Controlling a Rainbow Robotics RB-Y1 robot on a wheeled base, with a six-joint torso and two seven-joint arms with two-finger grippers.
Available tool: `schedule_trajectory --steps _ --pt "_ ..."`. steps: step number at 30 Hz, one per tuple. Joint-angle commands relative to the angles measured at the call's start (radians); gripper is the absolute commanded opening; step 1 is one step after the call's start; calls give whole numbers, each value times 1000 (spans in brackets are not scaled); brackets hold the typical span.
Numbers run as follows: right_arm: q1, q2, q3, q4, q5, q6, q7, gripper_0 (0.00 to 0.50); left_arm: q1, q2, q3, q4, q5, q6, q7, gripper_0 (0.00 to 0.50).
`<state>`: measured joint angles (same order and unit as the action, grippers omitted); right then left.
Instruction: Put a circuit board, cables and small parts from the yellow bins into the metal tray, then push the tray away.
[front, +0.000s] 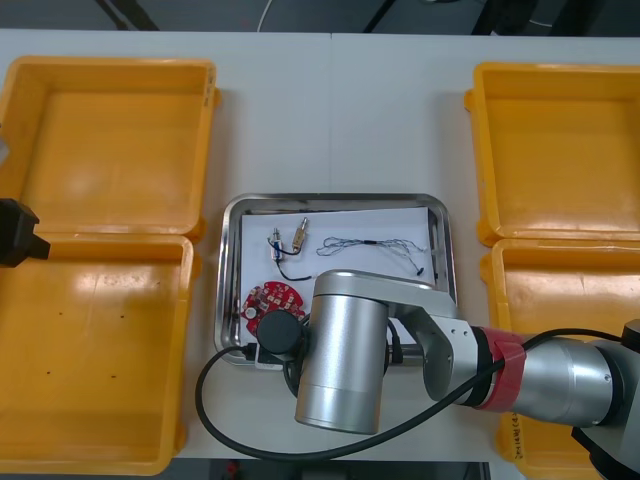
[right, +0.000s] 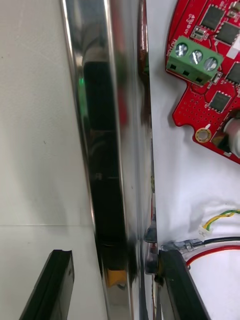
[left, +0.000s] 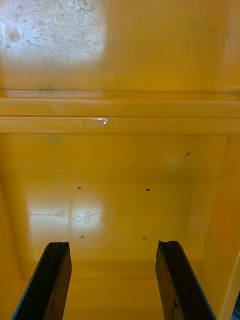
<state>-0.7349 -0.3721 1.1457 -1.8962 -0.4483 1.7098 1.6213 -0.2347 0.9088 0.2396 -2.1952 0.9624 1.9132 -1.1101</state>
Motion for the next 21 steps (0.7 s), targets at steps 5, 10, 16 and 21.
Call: schedule_trajectory --steps 5,10,16,21 --pt "9 32 16 -20 23 -9 23 153 14 47 29 -28 7 7 -27 500" --pt "9 32 16 -30 26 -10 23 110 14 47 29 -28 7 7 -27 500" --pt "9 25 16 -37 28 -10 31 91 14 47 29 -28 7 7 -27 500" --pt "9 -1 16 -61 40 -18 43 87 14 47 29 -28 7 7 -27 500"
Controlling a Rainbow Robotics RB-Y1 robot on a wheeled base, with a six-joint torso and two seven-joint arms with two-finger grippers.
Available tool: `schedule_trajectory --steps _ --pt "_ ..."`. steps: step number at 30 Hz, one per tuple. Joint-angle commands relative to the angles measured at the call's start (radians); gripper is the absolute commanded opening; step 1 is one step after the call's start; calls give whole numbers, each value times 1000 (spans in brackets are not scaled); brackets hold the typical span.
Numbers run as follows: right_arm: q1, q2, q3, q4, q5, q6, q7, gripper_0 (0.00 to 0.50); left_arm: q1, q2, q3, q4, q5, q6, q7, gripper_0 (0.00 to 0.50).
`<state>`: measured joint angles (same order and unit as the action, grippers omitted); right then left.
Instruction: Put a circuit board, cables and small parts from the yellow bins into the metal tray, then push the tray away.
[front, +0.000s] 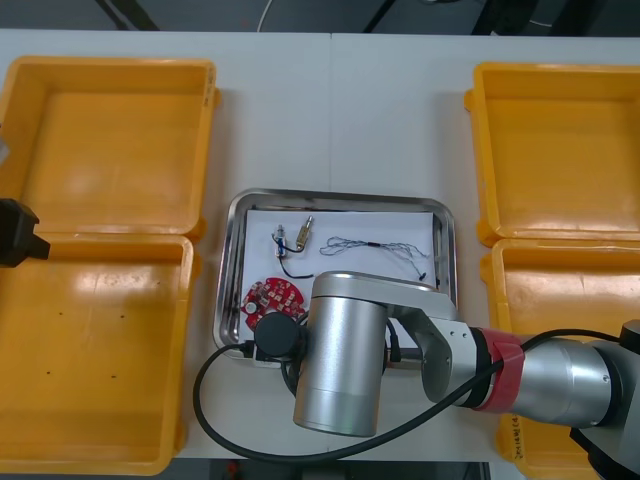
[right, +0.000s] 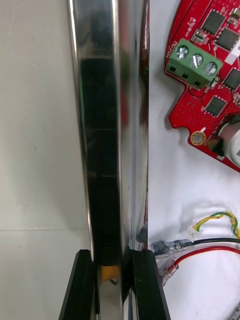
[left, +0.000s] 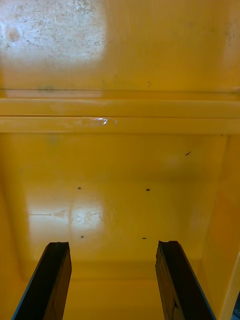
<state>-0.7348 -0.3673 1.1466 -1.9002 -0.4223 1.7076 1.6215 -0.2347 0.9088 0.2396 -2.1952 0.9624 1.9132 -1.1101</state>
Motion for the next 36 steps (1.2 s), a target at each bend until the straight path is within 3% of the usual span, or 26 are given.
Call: schedule_trajectory --steps 1,21,36 --pt "6 -10 16 -62 19 -17 44 84 14 47 29 -28 7 7 -27 500" --pt "-74 -119 15 -92 34 -106 58 74 14 47 29 -28 7 7 -27 500" --pt "-170 -137 15 -63 34 -138 69 60 14 47 29 -28 7 7 -27 500"
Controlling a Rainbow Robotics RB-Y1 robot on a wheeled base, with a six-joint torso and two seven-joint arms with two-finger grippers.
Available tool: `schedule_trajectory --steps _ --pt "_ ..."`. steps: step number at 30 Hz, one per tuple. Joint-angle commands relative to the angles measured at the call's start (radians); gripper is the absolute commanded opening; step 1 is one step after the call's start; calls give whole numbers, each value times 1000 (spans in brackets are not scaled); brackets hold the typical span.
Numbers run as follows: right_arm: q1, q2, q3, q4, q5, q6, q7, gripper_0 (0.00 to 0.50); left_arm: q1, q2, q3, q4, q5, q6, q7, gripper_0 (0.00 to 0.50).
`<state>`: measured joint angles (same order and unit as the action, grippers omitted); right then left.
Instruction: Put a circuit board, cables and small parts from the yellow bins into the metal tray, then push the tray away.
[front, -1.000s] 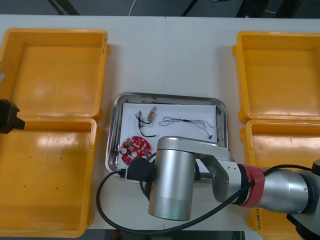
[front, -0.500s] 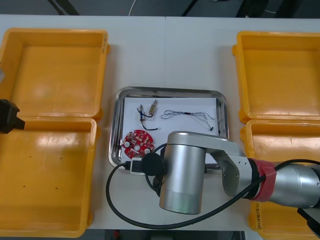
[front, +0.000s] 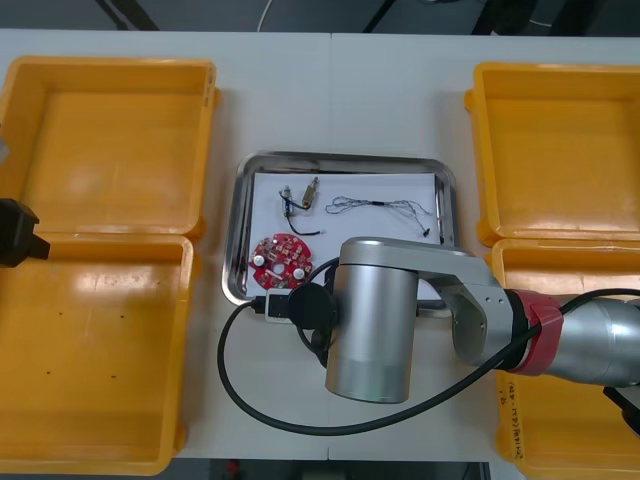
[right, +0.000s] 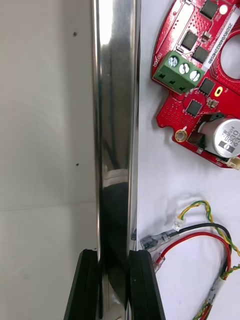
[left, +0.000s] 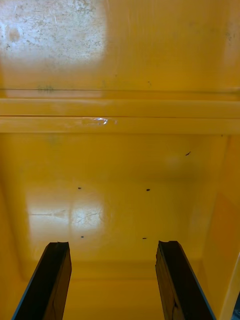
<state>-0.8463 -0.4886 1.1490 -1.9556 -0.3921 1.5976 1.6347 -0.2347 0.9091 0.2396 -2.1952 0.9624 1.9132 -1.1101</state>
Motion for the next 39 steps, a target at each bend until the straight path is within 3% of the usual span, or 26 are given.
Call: schedule_trajectory --steps 1,39 --pt "-63 -16 14 -5 4 -31 57 61 14 47 29 -28 7 7 -27 500" --pt "-240 -42 14 281 56 -286 99 57 14 47 29 -28 7 7 -27 500"
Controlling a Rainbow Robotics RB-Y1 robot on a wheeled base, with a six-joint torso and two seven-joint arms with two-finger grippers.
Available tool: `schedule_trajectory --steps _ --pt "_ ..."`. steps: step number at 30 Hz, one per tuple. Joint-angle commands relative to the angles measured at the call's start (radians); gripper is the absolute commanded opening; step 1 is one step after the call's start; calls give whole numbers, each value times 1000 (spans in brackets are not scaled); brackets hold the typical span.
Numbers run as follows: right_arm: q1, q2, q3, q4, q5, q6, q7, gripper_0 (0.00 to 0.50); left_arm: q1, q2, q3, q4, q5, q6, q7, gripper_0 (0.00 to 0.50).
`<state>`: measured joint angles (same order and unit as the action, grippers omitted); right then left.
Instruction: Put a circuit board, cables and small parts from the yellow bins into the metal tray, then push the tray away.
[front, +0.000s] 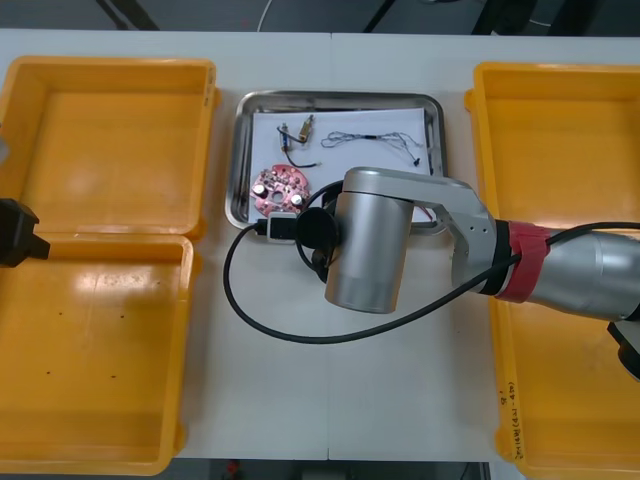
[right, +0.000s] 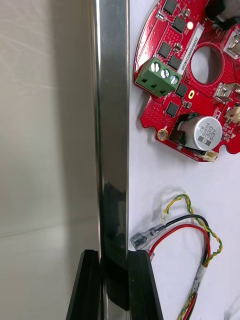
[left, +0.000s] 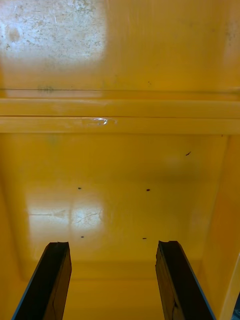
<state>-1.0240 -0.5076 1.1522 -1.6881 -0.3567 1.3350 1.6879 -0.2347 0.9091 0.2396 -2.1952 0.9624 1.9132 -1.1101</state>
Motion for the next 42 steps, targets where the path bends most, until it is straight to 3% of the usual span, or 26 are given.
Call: schedule_trajectory --steps 1,20,28,42 --pt "-67 -23 11 22 27 -26 47 56 14 47 29 -28 7 7 -27 500" --pt "-153 -51 70 140 35 -220 73 52 14 47 29 -28 7 7 -27 500" --pt "-163 -72 78 163 35 -227 62 51 14 47 29 -28 7 7 -27 500" --pt "-183 -43 29 248 31 -241 70 48 14 47 29 -28 7 7 -27 500"
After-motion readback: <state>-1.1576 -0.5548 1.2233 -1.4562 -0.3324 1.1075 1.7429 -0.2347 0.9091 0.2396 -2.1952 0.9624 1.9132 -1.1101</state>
